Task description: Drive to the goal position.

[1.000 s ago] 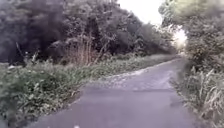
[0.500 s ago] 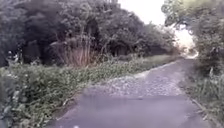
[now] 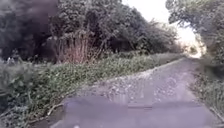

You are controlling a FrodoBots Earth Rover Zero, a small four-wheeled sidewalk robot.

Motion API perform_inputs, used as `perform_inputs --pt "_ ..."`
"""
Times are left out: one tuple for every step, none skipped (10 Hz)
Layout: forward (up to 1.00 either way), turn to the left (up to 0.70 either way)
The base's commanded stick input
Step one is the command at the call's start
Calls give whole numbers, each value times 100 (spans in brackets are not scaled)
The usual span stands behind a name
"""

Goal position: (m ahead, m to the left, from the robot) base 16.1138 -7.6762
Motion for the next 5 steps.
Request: perform_inputs --pt "70 -35" --pt "70 -35" --pt "70 -35" --pt "70 -35" --pt "70 -35"
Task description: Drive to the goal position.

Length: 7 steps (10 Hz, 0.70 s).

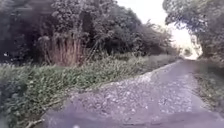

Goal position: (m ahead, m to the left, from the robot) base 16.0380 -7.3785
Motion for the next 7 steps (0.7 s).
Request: perform_inputs --pt "70 -35" --pt "70 -35" --pt "70 -35" --pt "70 -35" --pt "70 -35" --pt "70 -35" --pt "70 -35"
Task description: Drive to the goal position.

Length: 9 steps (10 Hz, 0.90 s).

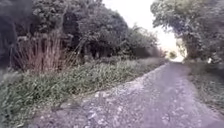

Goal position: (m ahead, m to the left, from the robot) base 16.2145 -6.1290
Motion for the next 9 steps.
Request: perform_inputs --pt "70 -35" --pt "70 -35" --pt "70 -35" --pt "70 -35" --pt "70 -35" --pt "70 -35" --pt "70 -35" --pt "70 -35" --pt "70 -35"
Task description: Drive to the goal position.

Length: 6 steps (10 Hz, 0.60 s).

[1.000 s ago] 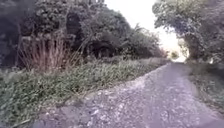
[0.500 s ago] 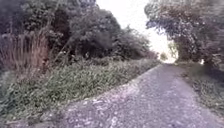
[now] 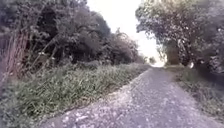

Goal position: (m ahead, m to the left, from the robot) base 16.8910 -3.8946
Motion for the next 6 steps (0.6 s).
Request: perform_inputs --pt "70 -35" --pt "70 -35" --pt "70 -35" --pt "70 0" --pt "70 0" --pt "70 0"
